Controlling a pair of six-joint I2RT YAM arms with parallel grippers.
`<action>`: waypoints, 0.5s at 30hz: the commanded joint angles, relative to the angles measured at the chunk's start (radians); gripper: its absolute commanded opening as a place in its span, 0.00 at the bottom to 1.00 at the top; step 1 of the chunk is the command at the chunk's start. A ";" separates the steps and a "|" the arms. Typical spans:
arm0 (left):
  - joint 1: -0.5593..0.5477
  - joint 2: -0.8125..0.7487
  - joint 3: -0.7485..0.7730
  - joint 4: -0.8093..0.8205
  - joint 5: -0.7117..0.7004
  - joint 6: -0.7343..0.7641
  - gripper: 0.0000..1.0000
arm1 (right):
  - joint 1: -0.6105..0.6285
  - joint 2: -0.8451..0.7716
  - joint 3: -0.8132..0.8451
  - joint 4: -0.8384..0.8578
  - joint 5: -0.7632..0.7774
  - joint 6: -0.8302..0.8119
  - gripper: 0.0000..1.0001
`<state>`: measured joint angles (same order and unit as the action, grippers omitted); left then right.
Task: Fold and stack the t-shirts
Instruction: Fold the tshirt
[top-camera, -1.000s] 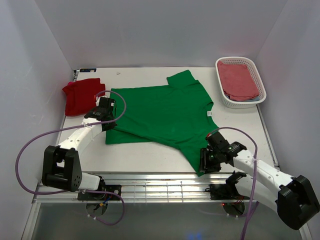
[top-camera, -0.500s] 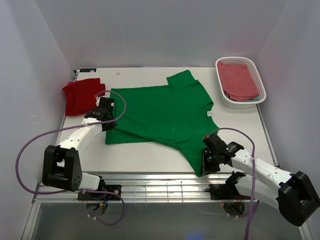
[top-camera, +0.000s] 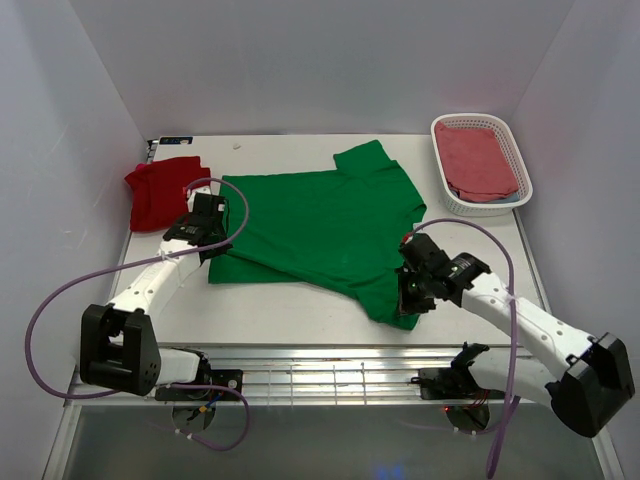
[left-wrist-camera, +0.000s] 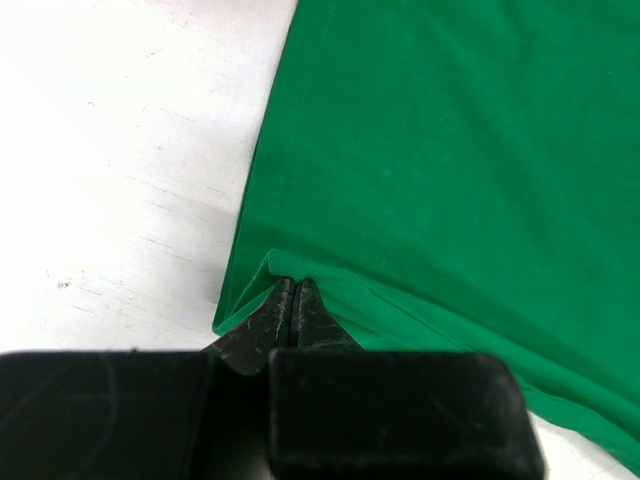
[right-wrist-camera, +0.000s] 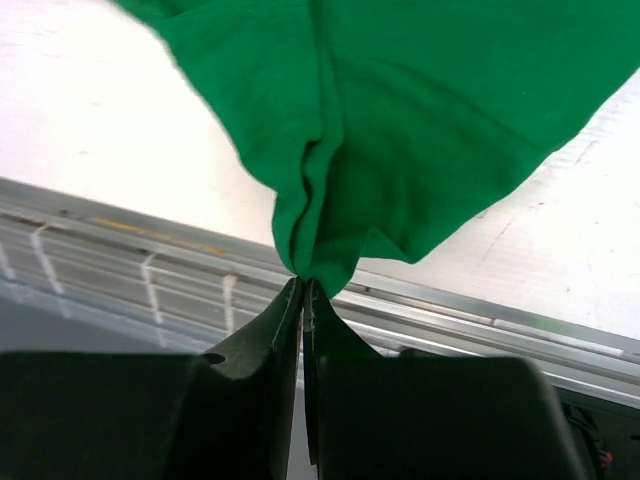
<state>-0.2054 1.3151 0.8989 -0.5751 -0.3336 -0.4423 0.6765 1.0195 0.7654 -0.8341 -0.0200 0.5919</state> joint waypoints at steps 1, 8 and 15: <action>0.006 -0.040 0.026 0.001 -0.035 -0.012 0.01 | 0.006 0.080 0.041 0.042 0.077 -0.070 0.08; 0.004 -0.028 0.032 0.001 -0.025 -0.036 0.01 | 0.003 0.315 0.274 0.052 0.238 -0.167 0.08; 0.004 -0.016 0.081 0.004 -0.033 -0.039 0.01 | -0.025 0.527 0.596 0.018 0.334 -0.282 0.08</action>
<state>-0.2054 1.3109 0.9257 -0.5797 -0.3405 -0.4725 0.6678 1.4837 1.2484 -0.8097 0.2310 0.3912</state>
